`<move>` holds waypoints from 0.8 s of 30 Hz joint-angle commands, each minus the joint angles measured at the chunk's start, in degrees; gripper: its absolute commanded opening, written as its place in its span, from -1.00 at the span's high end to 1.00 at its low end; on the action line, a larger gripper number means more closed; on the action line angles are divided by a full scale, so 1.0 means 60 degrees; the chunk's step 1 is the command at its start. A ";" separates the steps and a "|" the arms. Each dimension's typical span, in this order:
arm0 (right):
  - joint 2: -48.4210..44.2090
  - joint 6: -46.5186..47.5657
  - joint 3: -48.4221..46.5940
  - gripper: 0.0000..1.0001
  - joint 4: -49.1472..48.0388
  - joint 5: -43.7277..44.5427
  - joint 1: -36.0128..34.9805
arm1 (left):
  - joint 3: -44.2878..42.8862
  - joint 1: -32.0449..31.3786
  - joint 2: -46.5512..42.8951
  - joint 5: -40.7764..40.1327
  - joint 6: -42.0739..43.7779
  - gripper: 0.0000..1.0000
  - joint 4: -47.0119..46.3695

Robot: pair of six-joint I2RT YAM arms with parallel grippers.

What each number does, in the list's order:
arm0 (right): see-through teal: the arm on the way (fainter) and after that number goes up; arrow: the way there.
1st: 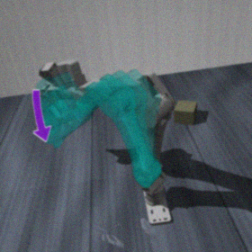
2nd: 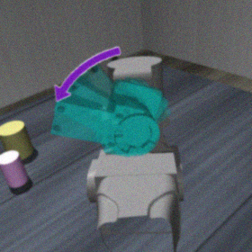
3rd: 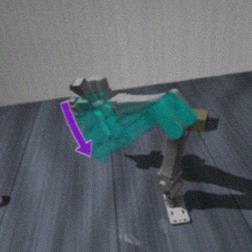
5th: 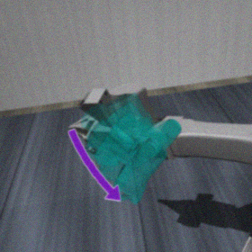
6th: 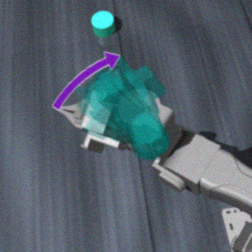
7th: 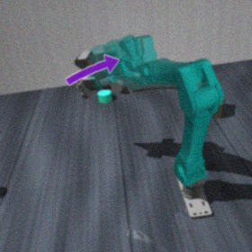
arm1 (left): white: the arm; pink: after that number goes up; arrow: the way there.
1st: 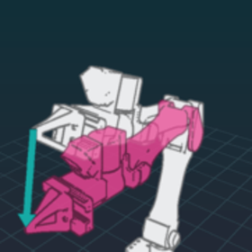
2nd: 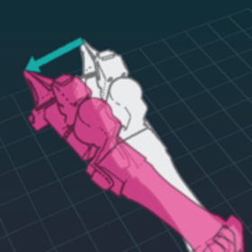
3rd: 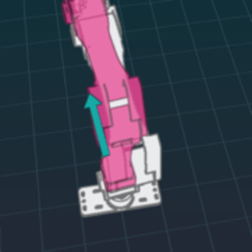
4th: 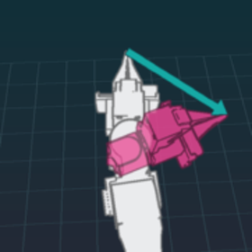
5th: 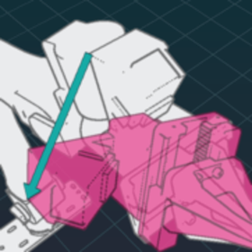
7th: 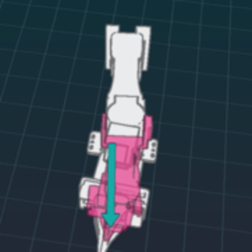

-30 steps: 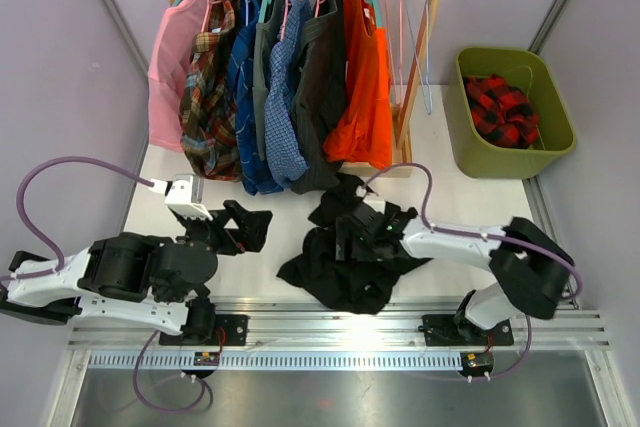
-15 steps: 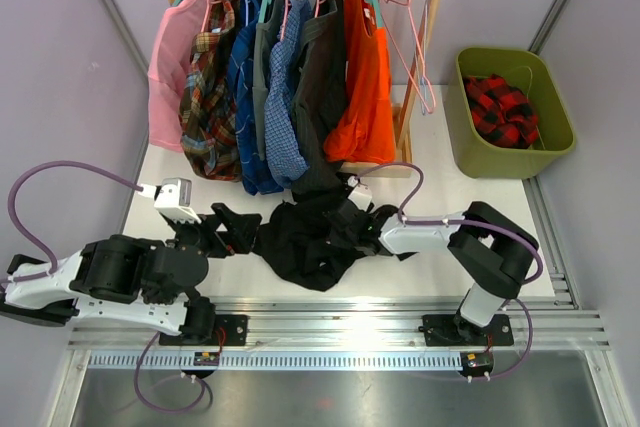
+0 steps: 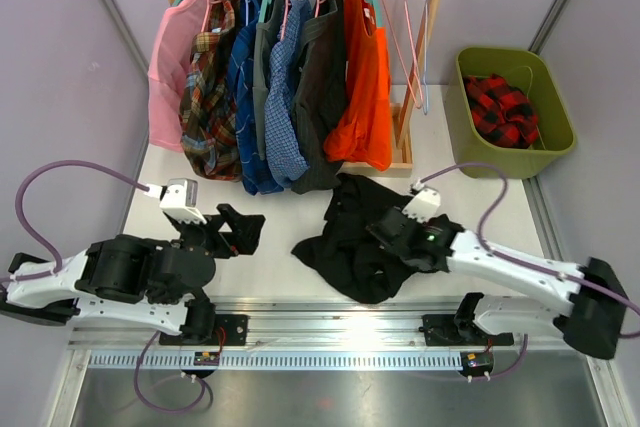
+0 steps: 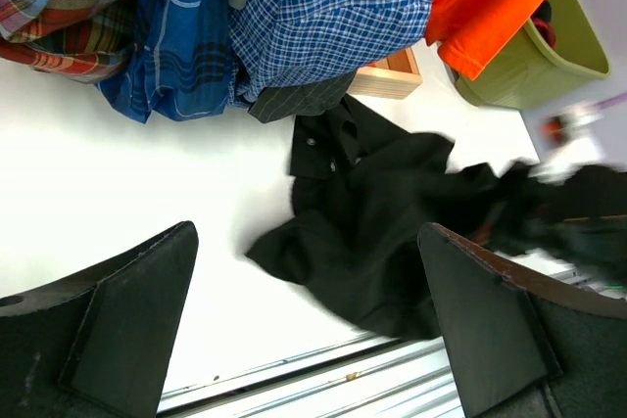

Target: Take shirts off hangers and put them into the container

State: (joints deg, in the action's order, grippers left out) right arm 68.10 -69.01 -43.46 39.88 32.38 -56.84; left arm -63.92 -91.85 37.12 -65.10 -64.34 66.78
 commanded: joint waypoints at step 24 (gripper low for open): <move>-0.2463 1.3202 -0.6903 1.00 -0.6737 0.7540 0.2001 | -0.0831 -0.0057 0.0697 0.0552 0.2049 -0.97 -0.2282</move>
State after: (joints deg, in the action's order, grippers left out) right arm 50.06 -10.28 -80.20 22.65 77.36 -47.55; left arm -66.67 -91.88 41.36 -62.70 -54.68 57.78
